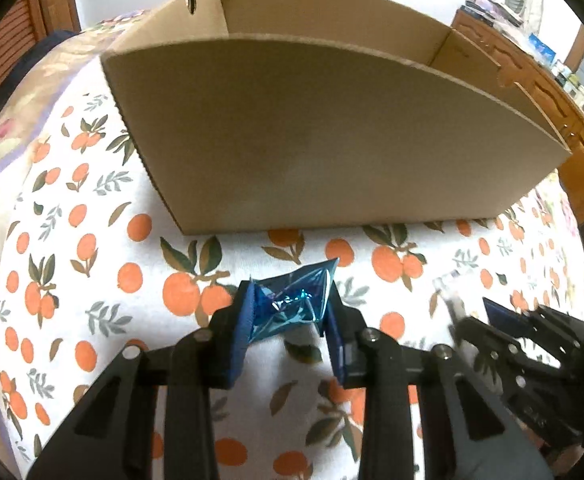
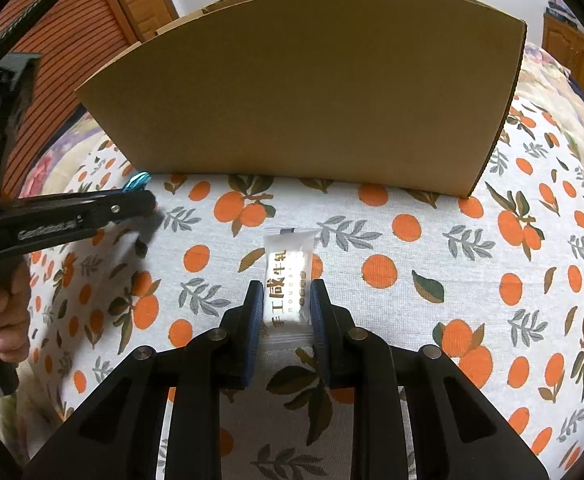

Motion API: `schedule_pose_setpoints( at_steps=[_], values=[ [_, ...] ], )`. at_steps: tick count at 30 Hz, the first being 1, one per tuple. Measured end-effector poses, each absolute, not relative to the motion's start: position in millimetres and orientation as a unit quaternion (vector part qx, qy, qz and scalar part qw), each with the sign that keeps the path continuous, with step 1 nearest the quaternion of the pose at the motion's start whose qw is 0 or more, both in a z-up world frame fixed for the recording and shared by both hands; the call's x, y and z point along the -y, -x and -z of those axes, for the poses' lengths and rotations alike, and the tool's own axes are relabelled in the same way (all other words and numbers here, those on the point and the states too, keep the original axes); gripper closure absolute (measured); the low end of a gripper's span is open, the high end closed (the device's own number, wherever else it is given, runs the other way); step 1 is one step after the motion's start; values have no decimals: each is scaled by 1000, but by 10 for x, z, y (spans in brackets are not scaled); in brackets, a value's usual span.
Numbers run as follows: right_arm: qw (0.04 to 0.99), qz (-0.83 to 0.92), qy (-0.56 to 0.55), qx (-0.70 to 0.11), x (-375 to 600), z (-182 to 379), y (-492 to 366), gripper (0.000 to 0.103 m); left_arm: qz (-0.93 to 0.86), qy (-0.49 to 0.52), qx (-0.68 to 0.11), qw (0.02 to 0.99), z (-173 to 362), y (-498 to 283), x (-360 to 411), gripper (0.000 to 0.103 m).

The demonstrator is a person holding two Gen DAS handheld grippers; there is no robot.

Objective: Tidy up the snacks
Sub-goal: 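Lift both held packets and carry them over the cardboard box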

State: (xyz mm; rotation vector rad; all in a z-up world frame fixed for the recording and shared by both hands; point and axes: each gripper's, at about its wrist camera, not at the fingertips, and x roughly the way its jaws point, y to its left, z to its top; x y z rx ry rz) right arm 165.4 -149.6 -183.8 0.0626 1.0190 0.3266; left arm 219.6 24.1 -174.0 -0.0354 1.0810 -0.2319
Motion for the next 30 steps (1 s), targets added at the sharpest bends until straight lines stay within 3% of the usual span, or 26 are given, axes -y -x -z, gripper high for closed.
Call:
schedule_pose_setpoints(
  at_steps=[18,30],
  values=[
    [882,-179,-2,-436,1463,1223,-1437,82,132,26,-455,880,749,-1846,-311,72],
    [895,-180,15,-408,1574,735,-1371,82,127,13,-437,890,375,-1795,-270,72]
  ],
)
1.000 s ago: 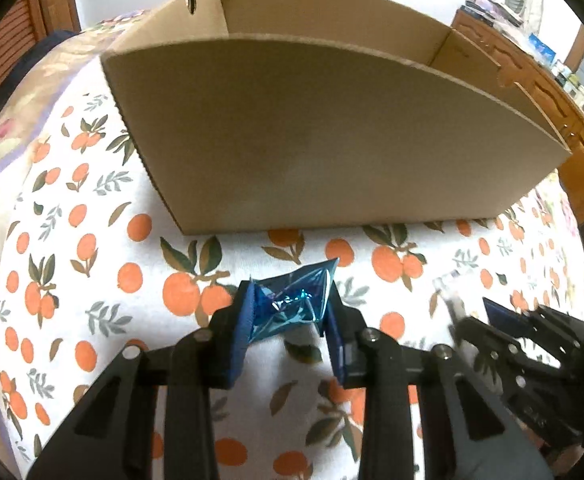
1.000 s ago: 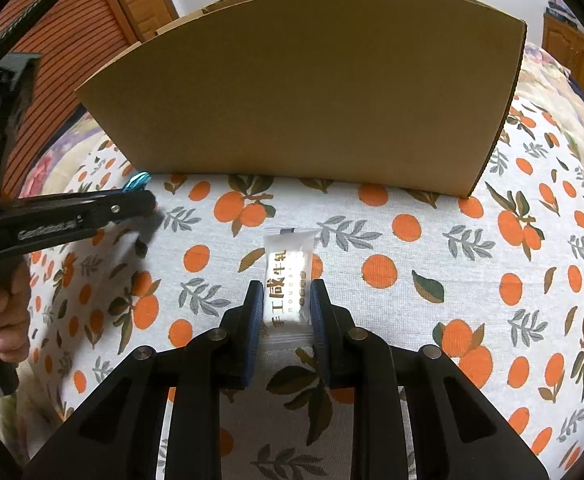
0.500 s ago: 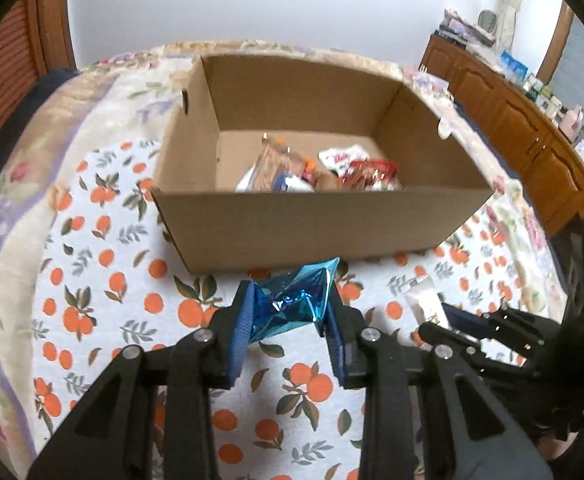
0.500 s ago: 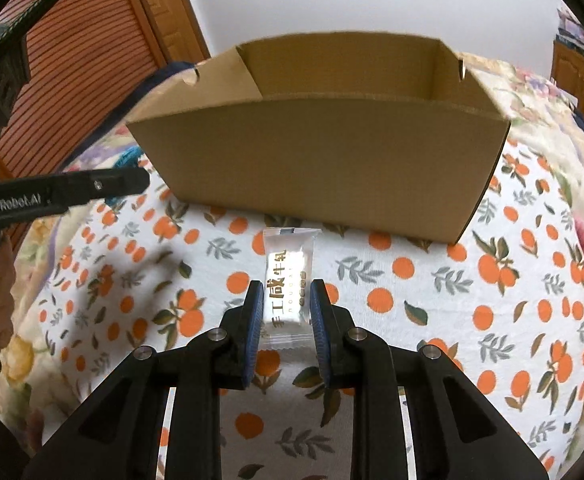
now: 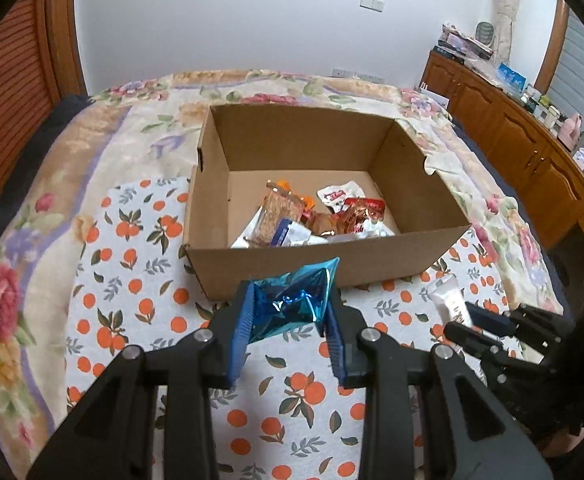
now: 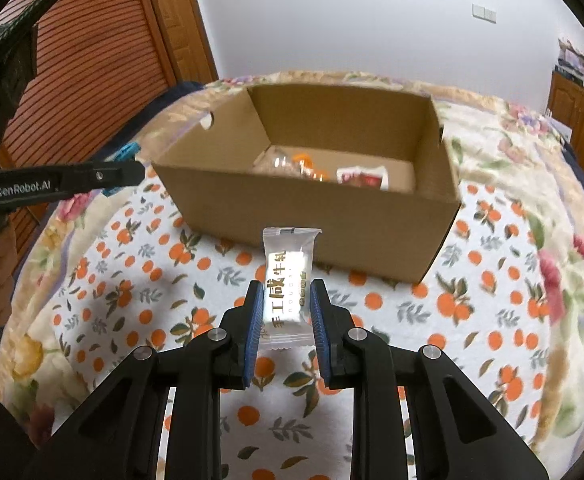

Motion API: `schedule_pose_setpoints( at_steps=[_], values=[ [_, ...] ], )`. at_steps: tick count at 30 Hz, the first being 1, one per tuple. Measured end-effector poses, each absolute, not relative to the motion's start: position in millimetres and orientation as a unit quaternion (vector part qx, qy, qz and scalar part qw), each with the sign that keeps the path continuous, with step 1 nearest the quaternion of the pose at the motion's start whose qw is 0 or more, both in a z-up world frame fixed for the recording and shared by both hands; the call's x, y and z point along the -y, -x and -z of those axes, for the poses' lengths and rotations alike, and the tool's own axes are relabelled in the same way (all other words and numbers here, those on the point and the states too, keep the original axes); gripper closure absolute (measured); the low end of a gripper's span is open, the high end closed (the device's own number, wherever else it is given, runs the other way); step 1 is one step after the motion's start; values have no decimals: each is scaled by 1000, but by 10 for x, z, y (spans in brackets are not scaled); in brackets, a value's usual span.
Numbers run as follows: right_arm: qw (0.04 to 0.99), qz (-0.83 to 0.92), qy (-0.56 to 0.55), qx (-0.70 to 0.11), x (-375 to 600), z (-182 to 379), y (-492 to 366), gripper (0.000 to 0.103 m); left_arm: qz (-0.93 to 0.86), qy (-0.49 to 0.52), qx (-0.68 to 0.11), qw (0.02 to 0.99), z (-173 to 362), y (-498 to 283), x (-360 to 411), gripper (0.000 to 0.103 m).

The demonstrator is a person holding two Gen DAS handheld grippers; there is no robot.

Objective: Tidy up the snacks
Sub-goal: 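Lift both held packets and carry them over the cardboard box, then open left tool dropping blue foil packet while right tool drops white packet into box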

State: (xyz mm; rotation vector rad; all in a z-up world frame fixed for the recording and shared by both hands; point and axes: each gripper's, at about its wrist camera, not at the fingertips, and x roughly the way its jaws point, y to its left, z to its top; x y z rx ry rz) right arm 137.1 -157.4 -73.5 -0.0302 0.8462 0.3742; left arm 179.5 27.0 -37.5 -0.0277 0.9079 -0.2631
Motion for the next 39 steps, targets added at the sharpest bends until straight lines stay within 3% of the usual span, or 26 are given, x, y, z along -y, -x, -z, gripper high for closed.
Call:
schedule_pose_setpoints(
  at_steps=[12,21,39],
  values=[
    [905,-190,43,-378,1587,116,-1518,82,139,10,-421,896,-39,-2092,-128,72],
    [902,-209,51,-375,1597,-103,-1822,82,141,2,-422,896,-15,-2530,-36,72],
    [890,-192,33,-411,1663,463,-2647,82,135,9,-471,871,715,-3255,51,72]
  ],
)
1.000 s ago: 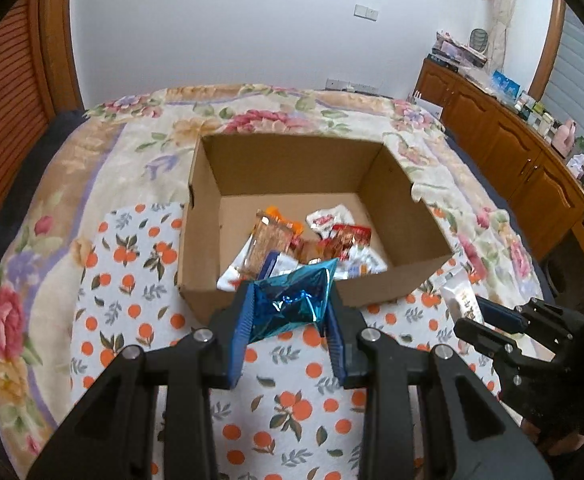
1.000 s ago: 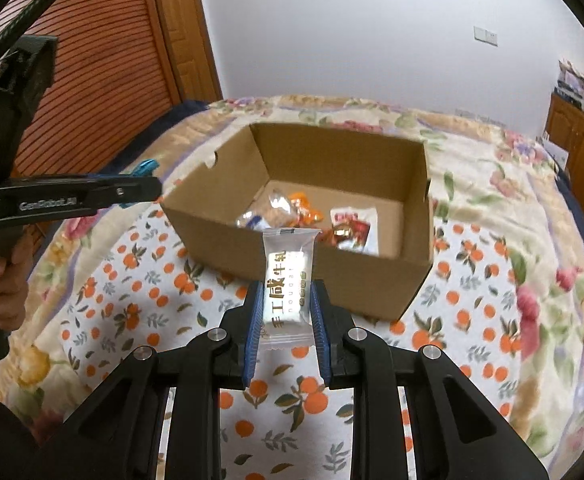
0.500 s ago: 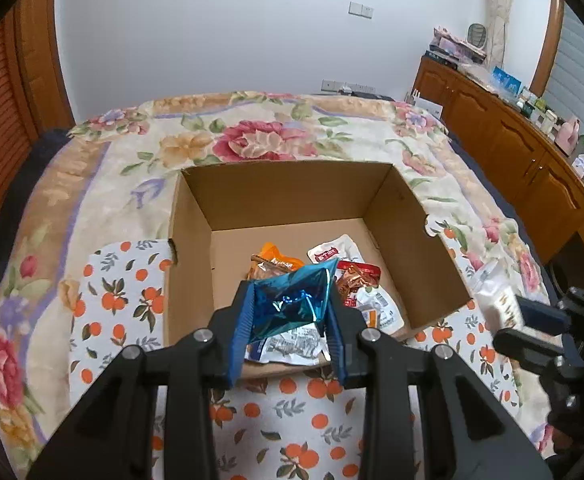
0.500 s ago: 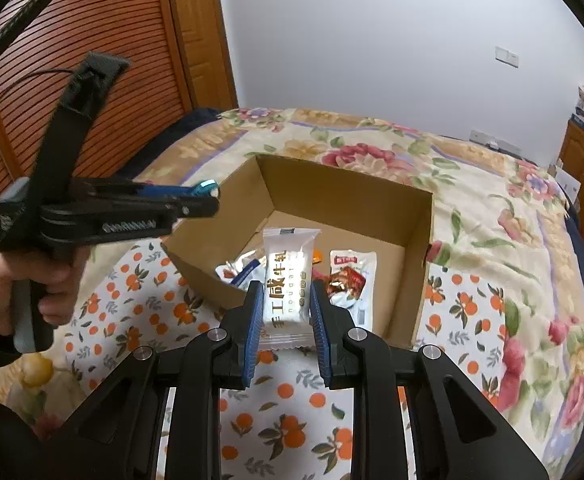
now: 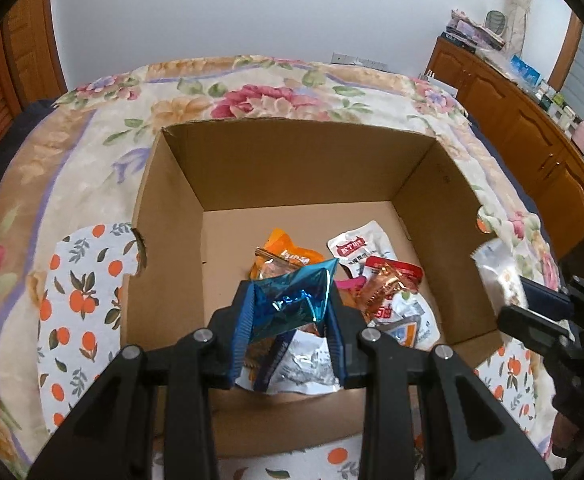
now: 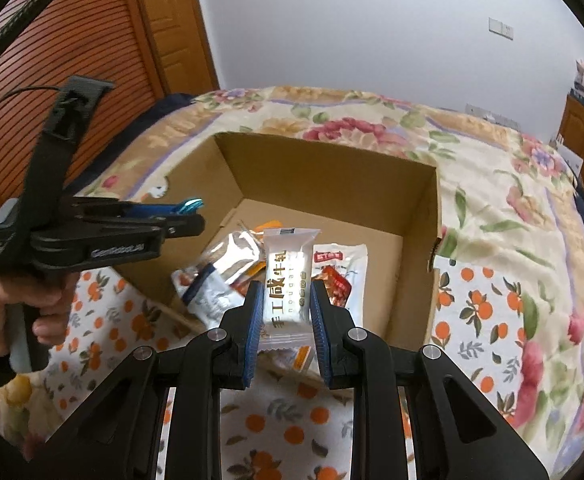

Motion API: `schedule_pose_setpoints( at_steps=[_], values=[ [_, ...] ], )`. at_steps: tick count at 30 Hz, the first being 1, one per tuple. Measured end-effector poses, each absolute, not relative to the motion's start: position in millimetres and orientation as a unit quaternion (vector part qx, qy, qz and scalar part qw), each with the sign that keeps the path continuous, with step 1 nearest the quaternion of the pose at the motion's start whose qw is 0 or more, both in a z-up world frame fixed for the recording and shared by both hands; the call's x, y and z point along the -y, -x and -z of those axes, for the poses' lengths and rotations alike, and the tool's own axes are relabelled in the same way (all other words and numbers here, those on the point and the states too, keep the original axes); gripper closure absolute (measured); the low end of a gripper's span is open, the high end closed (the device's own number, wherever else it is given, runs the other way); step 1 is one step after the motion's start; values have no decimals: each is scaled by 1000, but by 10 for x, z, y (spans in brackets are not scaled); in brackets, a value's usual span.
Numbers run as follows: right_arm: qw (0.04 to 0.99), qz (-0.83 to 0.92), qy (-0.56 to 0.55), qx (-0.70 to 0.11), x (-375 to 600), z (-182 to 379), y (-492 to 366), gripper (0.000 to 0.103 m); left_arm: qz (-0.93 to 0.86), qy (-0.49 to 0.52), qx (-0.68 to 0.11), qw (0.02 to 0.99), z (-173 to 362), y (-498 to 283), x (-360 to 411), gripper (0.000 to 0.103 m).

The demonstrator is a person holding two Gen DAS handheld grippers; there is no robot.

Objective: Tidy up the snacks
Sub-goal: 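Open left tool dropping blue foil packet while right tool drops white packet into box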

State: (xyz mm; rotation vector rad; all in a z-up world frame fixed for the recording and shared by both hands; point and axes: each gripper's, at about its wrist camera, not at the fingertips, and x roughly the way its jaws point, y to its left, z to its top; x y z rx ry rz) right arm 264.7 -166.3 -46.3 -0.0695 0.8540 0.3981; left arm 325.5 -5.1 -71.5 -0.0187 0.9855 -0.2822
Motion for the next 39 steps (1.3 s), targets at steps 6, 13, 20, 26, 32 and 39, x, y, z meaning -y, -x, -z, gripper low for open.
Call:
schedule_pose_setpoints(
  at_steps=[6,13,20,26,32,39],
  values=[
    [881,-195,6,-432,1641,646,-2881,81,134,8,-489,862,816,-3291,34,70],
    [876,-191,7,-443,1578,811,-2952,81,139,21,-496,857,868,-3282,6,69],
    [875,-183,23,-448,1527,905,-2988,80,147,26,-506,849,908,-3243,43,60],
    [876,-181,21,-448,1524,932,-2996,79,146,24,-503,852,900,-3216,57,49],
    [880,-184,27,-436,1518,884,-2929,68,141,20,-498,855,845,-3175,63,44],
    [889,-185,24,-419,1534,711,-2767,68,139,23,-478,867,691,-3069,50,27]
  ],
)
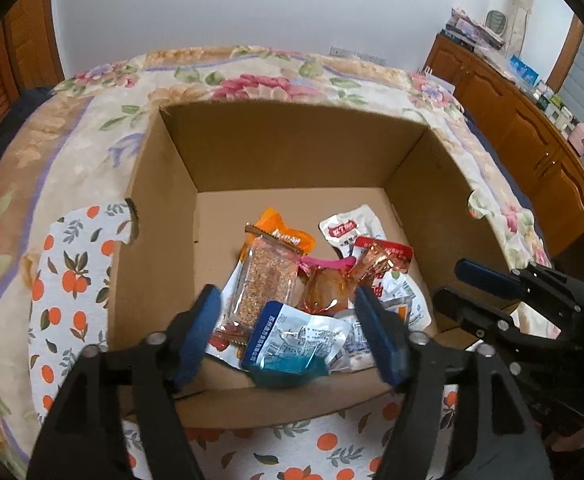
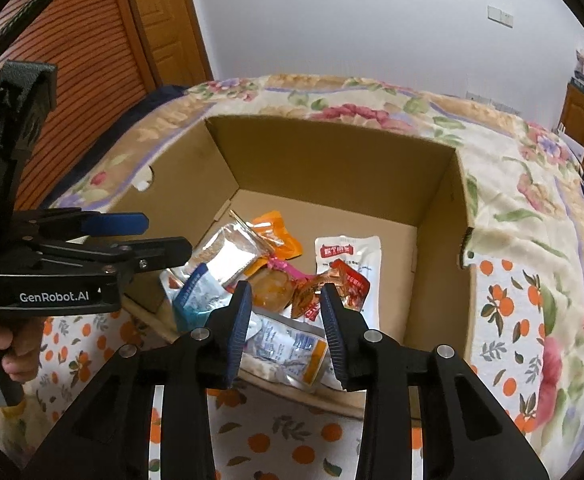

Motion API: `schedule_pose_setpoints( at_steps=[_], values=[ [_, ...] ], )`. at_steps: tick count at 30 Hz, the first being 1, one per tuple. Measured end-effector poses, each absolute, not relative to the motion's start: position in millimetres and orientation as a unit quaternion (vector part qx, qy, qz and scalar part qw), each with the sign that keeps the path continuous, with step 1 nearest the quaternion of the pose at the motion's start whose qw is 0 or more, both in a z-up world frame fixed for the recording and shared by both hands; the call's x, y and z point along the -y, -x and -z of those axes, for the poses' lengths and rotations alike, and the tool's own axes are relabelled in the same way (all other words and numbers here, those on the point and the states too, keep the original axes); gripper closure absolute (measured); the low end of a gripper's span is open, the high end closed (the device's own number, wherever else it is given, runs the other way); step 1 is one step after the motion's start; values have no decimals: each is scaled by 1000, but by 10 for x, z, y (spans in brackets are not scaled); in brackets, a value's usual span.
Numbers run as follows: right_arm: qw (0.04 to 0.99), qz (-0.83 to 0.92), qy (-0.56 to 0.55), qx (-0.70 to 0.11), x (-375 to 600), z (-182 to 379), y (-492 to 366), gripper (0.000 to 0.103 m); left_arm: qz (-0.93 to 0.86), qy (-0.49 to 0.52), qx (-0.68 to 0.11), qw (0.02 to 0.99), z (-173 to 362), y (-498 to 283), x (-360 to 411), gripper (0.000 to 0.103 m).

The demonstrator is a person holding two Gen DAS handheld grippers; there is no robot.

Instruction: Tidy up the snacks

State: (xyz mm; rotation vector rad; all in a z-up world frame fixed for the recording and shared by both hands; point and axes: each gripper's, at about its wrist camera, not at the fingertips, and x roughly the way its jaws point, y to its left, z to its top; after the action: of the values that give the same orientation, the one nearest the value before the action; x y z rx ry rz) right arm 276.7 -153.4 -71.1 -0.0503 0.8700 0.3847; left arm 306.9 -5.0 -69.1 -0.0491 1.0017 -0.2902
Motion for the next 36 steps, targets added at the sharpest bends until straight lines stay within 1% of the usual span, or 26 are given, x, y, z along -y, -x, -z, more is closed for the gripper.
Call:
schedule_pose_setpoints(
  at_steps=[5,7,9,11,13,14,15,16,18,19,23,25,31,36],
  values=[
    [898,-182,19,-401,1588,480,-2608,63,132,19,-453,882,473,-2936,54,25],
    [902,-179,12,-393,1638,352,-2519,58,124,9,-436,891,336,-2842,57,23],
    [907,-175,3,-384,1709,198,-2406,56,115,4,-419,901,195,-2741,51,20],
    [912,-170,3,-374,1750,65,-2309,52,110,2,-404,908,41,-2638,49,19],
    [919,-164,3,-359,1803,-113,-2190,44,109,-2,-387,916,-149,-2509,49,17],
    [922,-162,1,-352,1833,-196,-2132,42,108,-3,-379,919,-231,-2448,50,12],
    [925,-158,-4,-345,1876,-303,-2058,37,104,-4,-367,925,-338,-2366,49,5],
    [928,-153,-8,-339,1902,-378,-2009,27,100,-5,-355,929,-431,-2293,45,3],
    [935,-143,-17,-323,1980,-558,-1865,17,95,-11,-333,938,-635,-2131,52,2],
    [938,-140,-20,-317,2009,-623,-1809,14,92,-16,-325,941,-718,-2061,57,1],
    [946,-133,-31,-293,2120,-923,-1533,6,68,-44,-288,954,-1053,-1715,119,0],
    [950,-132,-34,-281,2159,-1053,-1391,0,65,-47,-261,962,-1217,-1505,129,0],
    [958,-122,-40,-255,2245,-1368,-978,0,75,-34,-227,970,-1590,-986,168,0],
    [963,-120,-38,-239,2267,-1504,-632,0,81,-38,-226,970,-1676,-669,216,0]
  ],
)
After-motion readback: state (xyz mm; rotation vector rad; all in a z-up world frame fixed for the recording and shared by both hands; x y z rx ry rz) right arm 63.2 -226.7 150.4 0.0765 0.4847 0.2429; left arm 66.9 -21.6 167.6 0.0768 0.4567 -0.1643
